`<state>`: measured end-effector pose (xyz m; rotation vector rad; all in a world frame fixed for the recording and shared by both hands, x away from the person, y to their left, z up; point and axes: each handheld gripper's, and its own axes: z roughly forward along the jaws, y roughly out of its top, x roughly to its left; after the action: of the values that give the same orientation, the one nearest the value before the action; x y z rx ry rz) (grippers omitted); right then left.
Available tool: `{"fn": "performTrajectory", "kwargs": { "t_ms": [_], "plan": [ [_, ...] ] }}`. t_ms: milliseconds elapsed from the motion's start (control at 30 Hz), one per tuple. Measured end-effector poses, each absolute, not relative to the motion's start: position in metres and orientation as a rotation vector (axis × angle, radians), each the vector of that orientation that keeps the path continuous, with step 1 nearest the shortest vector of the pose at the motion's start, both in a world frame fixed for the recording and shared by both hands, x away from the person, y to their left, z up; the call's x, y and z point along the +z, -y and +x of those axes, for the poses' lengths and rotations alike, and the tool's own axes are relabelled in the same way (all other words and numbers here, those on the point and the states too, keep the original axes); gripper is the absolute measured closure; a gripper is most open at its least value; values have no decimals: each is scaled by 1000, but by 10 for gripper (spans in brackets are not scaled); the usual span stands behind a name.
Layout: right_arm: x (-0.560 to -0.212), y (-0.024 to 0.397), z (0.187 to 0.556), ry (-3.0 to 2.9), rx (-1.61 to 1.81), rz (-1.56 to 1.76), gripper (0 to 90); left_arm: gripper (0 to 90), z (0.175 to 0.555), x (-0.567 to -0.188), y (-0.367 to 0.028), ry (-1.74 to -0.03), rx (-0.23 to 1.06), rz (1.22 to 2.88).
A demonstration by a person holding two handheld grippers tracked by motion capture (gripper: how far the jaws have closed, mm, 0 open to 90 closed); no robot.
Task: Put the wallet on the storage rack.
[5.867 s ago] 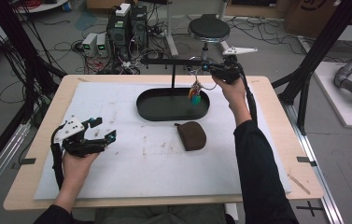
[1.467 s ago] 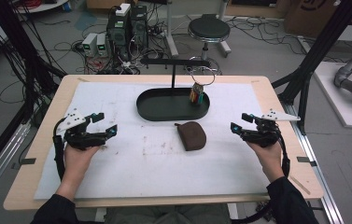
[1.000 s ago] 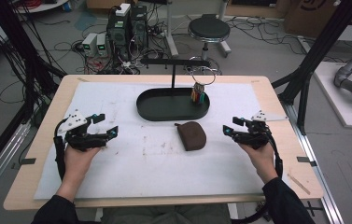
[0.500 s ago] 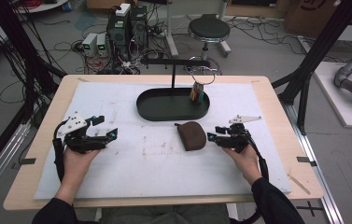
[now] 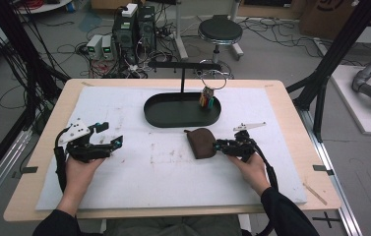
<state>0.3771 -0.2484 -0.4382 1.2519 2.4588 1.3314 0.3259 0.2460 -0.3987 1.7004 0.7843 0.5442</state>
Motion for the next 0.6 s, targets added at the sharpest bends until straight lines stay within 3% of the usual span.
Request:
{"fn": "performTrajectory", "kwargs": {
  "t_ms": [233, 600],
  "plan": [
    [-434, 251, 377, -2456, 1330, 1191, 867, 218, 326, -399, -243, -780, 539, 1703],
    [-419, 248, 369, -2438, 1407, 995, 900, 218, 325, -398, -239, -765, 531, 1708]
  ]
}}
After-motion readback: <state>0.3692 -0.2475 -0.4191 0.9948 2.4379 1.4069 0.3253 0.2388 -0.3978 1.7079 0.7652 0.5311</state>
